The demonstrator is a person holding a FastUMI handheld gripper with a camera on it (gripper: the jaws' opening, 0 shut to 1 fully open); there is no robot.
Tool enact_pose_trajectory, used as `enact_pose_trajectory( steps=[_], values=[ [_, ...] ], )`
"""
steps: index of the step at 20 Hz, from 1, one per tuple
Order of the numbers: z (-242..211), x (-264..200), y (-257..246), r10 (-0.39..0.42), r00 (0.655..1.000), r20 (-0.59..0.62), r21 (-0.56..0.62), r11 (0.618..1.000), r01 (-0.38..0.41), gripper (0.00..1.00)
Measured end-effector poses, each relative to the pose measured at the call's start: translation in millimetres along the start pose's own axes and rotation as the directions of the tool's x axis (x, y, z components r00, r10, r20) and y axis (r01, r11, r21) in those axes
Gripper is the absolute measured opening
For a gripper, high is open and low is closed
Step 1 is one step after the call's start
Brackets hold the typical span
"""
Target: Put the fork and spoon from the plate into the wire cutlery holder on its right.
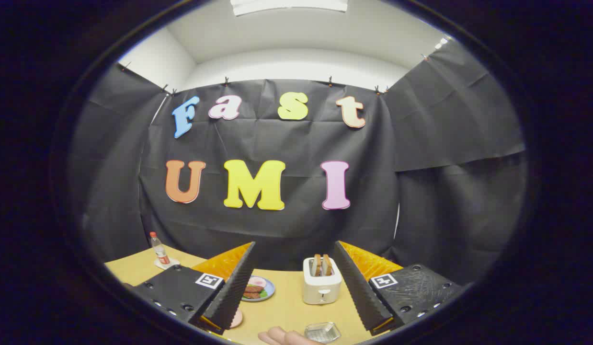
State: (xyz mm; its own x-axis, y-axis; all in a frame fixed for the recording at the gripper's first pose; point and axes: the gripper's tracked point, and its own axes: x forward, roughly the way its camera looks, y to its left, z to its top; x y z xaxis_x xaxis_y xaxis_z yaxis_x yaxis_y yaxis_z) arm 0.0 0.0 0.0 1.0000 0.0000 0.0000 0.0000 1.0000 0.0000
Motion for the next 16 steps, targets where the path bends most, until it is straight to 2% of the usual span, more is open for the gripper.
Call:
enact_pose_trajectory(
  steps=[5, 7, 11, 13, 16],
  values=[
    [29, -4, 75, -0.021, 1.000, 0.001, 0.031, 0.999, 0.021, 0.96],
    [26, -4, 98, -0.030, 0.999, -0.023, 0.041, 0.999, 0.031, 0.95],
    [27, -2, 120, -0.048, 0.998, -0.049, 0.051, 0.997, 0.050, 0.95],
    [29, -1, 114, -0.088, 0.995, -0.042, 0.025, 0.996, 0.089, 0.95],
    [23, 3, 120, -0.080, 0.994, -0.068, 0.015, 0.997, 0.081, 0.95]
  ],
)
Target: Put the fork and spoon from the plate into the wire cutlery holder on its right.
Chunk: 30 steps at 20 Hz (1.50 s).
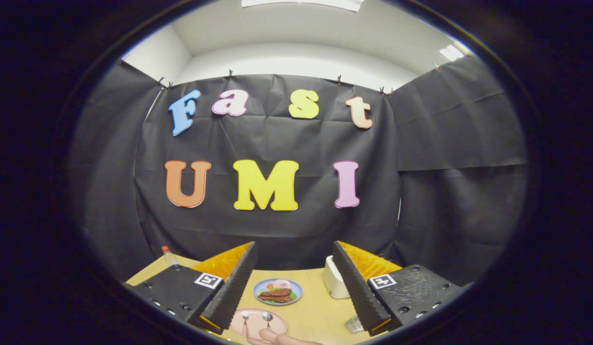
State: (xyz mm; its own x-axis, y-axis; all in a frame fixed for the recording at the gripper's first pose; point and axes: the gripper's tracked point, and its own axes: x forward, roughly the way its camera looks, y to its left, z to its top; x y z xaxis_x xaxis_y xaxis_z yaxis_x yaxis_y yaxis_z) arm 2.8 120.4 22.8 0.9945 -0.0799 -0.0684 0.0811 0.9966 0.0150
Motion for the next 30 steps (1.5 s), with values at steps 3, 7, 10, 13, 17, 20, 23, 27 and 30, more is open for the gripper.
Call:
enact_pose_trajectory(
  steps=[3, 7, 10, 13, 17, 20, 23, 27, 30],
  values=[
    [-9, 10, 3, 0.001, 1.000, -0.023, 0.002, 1.000, -0.001, 0.95],
    [-43, 26, 14, 0.014, 0.997, -0.075, -0.020, 1.000, -0.015, 0.95],
    [-86, 44, 22, 0.023, 0.988, -0.153, -0.053, 0.998, -0.031, 0.95],
    [-134, 59, 30, 0.038, 0.967, -0.251, -0.078, 0.995, -0.060, 0.96],
    [-196, 72, 40, 0.044, 0.930, -0.364, -0.112, 0.990, -0.091, 0.96],
    [-246, 78, 52, 0.064, 0.889, -0.454, -0.118, 0.984, -0.131, 0.96],
    [-297, 83, 56, 0.050, 0.839, -0.542, -0.123, 0.983, -0.138, 0.96],
    [-353, 79, 59, 0.043, 0.760, -0.648, -0.107, 0.983, -0.146, 0.95],
    [-384, 77, 64, 0.051, 0.705, -0.707, -0.086, 0.984, -0.157, 0.95]
  ],
)
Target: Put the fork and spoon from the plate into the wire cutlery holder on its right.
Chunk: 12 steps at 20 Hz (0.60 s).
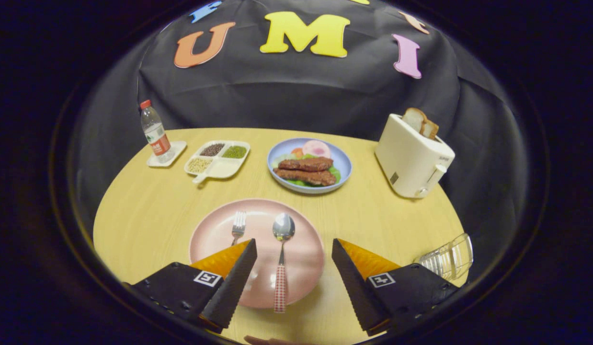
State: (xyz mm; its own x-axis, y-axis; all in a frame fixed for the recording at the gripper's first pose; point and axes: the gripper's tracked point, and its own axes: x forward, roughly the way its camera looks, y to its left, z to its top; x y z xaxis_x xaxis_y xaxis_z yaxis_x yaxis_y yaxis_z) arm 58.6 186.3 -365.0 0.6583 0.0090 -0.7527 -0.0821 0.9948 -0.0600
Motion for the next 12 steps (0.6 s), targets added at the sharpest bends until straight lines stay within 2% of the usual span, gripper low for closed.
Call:
enact_pose_trajectory(
  steps=[3, 6, 11, 12],
  values=[
    [-16, 15, 7, 0.013, 0.998, -0.057, -0.007, 1.000, -0.013, 0.94],
    [-31, 26, 4, -0.010, 0.994, -0.106, 0.006, 1.000, 0.010, 0.78],
    [-49, 34, 13, 0.018, 0.982, -0.190, 0.056, 0.998, -0.007, 0.50],
    [-50, 34, 16, 0.028, 0.981, -0.190, 0.060, 0.998, -0.017, 0.48]
  ],
)
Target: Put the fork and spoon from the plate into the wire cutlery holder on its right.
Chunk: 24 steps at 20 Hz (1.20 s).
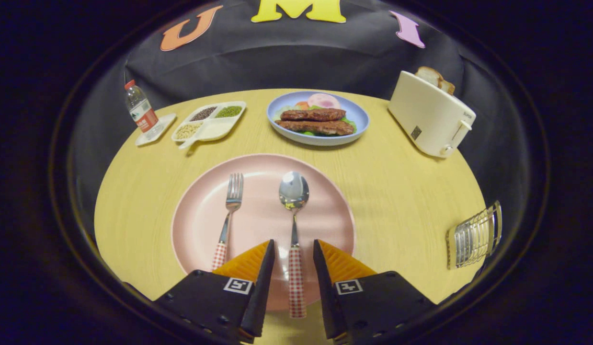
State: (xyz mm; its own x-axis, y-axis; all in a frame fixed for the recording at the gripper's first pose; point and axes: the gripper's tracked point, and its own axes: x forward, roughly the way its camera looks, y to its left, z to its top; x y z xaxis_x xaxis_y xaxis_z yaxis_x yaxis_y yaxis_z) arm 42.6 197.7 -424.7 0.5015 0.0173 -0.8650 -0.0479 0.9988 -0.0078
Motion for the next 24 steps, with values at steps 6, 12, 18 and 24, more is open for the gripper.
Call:
enact_pose_trajectory(
  steps=[6, 12, 18, 24],
  values=[
    [-5, -3, 2, -0.011, 1.000, -0.028, -0.026, 1.000, 0.010, 0.04],
    [3, -40, -1, 0.040, 0.999, -0.005, -0.021, 0.999, -0.040, 0.04],
    [15, -93, -24, 0.061, 0.998, 0.029, -0.019, 0.998, -0.060, 0.04],
    [26, -140, -68, 0.064, 0.996, 0.062, -0.012, 0.998, -0.063, 0.04]
  ],
)
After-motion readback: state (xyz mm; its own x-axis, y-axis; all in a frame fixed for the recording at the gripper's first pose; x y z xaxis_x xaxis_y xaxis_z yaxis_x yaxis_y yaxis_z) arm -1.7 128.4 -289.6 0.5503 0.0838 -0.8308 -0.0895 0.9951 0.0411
